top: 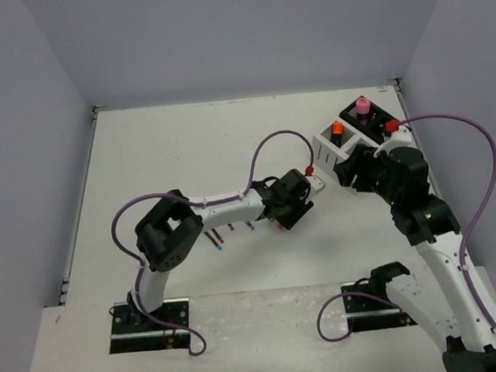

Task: Sort the stationery into containers
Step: Pick up the stationery from the center of the board.

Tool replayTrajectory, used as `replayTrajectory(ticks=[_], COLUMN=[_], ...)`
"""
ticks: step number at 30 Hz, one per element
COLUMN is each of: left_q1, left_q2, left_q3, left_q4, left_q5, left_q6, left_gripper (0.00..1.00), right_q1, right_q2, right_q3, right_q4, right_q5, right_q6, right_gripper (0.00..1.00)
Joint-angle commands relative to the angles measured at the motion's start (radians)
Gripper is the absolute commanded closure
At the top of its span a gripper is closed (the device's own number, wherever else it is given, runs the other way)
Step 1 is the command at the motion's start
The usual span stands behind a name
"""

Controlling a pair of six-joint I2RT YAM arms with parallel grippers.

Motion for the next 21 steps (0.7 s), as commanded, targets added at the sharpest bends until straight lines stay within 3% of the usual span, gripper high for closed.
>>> replayTrajectory(ticks=[1, 8, 10, 16, 21], left_q1=[0.011, 0.039, 0.041, 0.041, 0.039], left_q2=[0.023, 0.009, 0.013, 0.018, -0.058], left_q3=[-0.012, -0.043, -0.051, -0.085, -0.119], left_q4=[-0.015, 0.018, 0.018, 0.047, 0.076], left_q5=[-0.010, 0.020, 0.032, 0.083, 0.085], left_q6=[0.022, 0.007, 0.006, -0.009, -0.031], left_gripper=[0.53, 0.54, 0.61, 0.96, 1.00], right_q1=[0.002, 0.002, 0.002, 0.002, 0.000], right_q2=[-0.004, 0.003, 0.002, 0.002, 0.026], right_q3=[-0.015, -0.010, -0.010, -0.032, -0.061], right_q4=[0.004, 0.008, 0.012, 0.039, 0.088], right_q5=[-0.045, -0.047, -0.045, -0.071, -0.153], right_q6=[-0.015, -0.014, -0.011, 0.003, 0.028], right_gripper=[0.40, 0.40, 0.40, 0.42, 0.38])
